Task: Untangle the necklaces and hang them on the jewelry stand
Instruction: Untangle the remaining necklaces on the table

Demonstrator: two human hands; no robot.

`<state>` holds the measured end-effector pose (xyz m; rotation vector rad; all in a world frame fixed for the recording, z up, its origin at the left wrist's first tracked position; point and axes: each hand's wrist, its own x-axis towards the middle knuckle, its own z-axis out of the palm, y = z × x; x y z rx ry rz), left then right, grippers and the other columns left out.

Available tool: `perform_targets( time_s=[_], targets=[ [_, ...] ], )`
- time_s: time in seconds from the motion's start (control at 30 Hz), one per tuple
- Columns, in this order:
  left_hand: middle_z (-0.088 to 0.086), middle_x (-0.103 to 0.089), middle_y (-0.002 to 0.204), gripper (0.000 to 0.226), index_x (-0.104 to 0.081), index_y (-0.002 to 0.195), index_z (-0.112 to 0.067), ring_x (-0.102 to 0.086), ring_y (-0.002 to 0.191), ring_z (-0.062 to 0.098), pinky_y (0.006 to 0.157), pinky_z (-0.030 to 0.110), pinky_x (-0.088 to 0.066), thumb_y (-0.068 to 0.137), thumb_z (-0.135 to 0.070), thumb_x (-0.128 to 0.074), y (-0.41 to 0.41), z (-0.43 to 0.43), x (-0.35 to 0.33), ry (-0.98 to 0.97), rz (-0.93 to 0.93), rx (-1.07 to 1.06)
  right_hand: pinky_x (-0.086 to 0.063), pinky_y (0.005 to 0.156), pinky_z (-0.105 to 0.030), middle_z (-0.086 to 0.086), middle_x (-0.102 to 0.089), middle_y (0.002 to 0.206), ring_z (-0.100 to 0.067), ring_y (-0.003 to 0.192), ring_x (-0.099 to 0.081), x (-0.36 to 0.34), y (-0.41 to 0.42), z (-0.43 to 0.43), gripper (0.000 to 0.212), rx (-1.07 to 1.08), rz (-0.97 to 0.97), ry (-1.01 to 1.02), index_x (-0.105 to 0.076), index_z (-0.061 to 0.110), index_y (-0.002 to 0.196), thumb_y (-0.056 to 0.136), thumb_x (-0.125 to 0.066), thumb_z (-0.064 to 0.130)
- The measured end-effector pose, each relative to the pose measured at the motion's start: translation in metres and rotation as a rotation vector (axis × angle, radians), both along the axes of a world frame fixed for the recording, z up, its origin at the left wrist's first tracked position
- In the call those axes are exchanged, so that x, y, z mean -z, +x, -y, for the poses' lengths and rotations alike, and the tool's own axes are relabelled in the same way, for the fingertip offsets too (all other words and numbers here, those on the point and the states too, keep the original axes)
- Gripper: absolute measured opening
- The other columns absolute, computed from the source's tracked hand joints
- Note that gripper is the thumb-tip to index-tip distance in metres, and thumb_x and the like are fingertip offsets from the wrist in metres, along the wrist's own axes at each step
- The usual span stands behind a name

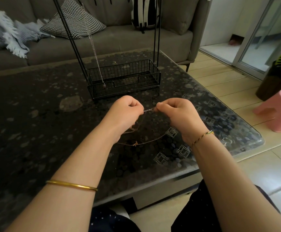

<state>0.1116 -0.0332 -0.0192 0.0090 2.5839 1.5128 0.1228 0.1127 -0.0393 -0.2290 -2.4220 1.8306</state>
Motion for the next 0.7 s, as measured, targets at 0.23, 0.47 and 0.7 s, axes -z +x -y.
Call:
perform_targets(
  time_s=[0.23,0.47,0.7],
  targets=[
    [-0.007,-0.053,0.070,0.007,-0.068,0.087,-0.023,-0.047,0.065,0.007,0.058,0.024,-0.036,0.088,-0.016,-0.066,0.0028,0.0013,-0.0008,0.009,-0.047,0.066,-0.032,0.046,-0.008,0.013,-0.060,0.063,0.008,0.041,-0.045,-0.0026,0.0013,0.0029,0.022,-0.026,-0.041,-0.005,-0.069,0.016,0.073,0.092,-0.058,0.022],
    [-0.010,-0.053,0.064,0.011,-0.068,0.078,-0.021,-0.045,0.062,0.005,0.060,0.026,-0.037,0.088,-0.018,-0.065,0.0010,0.0009,0.0017,0.044,-0.035,0.023,-0.034,0.048,-0.008,0.017,-0.057,0.056,0.009,0.044,-0.046,-0.0045,0.0020,0.0056,0.019,-0.036,-0.053,-0.024,-0.068,0.017,0.073,0.089,-0.060,0.015],
    [-0.010,-0.047,0.051,0.010,-0.066,0.084,-0.019,-0.042,0.046,0.003,0.048,0.018,-0.036,0.091,-0.015,-0.060,0.0002,-0.0012,0.0008,0.037,-0.005,0.036,-0.041,0.050,-0.018,0.002,-0.057,0.066,-0.004,0.051,-0.045,-0.0042,0.0026,0.0094,0.020,-0.050,-0.046,-0.087,-0.068,0.016,0.072,0.089,-0.058,0.012]
  ],
)
